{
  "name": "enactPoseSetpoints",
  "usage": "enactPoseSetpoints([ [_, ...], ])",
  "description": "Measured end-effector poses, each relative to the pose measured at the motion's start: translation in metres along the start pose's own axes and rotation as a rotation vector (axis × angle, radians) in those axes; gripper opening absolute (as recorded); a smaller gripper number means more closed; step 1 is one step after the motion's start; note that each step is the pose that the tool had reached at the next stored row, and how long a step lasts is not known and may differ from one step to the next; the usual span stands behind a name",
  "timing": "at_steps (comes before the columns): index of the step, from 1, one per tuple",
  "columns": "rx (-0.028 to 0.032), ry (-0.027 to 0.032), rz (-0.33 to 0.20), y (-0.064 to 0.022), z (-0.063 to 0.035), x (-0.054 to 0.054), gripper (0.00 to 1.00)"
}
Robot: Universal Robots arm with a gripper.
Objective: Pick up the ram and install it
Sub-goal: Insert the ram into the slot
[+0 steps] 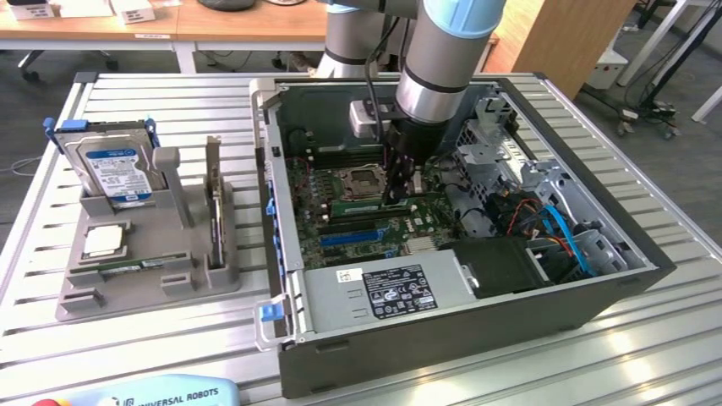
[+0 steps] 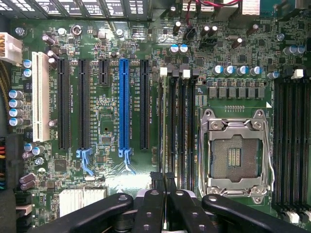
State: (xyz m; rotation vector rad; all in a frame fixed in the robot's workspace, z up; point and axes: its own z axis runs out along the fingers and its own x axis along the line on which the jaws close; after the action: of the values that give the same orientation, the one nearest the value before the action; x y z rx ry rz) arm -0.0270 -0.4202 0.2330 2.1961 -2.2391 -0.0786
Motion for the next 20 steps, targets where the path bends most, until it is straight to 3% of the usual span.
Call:
enactPoseSetpoints([
  [14, 0.0002, 0.0010, -0.004, 0.0012, 0.0000, 0.0000, 0.11],
  [20, 0.0040, 0.0009, -0.005, 0.0015, 0.0001, 0.0000, 0.11],
])
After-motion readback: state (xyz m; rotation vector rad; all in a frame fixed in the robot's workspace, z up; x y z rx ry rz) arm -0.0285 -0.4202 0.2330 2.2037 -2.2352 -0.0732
